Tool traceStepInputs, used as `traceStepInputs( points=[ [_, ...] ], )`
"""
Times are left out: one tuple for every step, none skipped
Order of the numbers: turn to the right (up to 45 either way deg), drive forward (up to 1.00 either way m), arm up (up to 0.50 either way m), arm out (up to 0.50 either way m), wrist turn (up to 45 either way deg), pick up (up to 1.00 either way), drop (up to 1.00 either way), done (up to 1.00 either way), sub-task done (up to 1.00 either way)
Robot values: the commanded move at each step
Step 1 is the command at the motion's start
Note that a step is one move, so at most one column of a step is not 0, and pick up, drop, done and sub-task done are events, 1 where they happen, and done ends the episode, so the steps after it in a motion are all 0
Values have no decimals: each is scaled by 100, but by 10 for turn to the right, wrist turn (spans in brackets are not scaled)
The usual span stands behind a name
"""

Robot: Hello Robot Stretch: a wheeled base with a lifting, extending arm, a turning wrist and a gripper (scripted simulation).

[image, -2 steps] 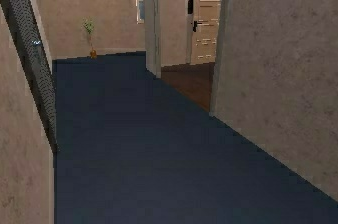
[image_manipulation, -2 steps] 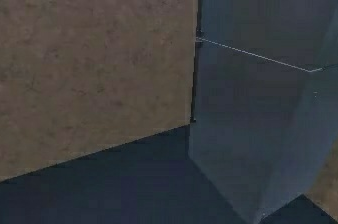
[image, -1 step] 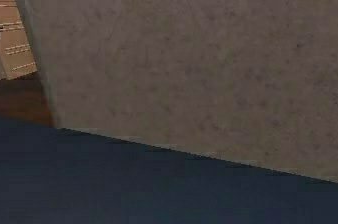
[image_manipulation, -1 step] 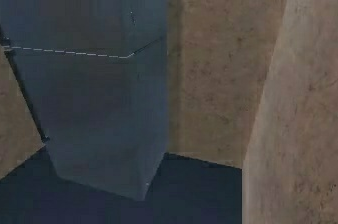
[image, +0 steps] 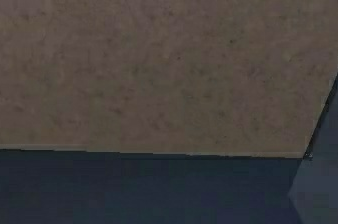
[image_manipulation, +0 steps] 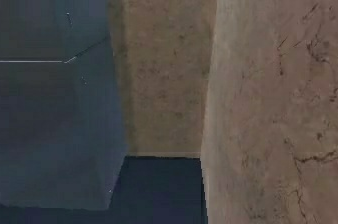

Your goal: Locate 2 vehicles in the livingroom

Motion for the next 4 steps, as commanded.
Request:
traceStepInputs(
  points=[
    [0,35,0,0,0,0,0,0,0],
    [-450,0,0,0,0,0,0,0,0],
    [-210,0,0,0,0,0,0,0,0],
    [0,100,0,0,0,0,0,0,0]
  ],
)
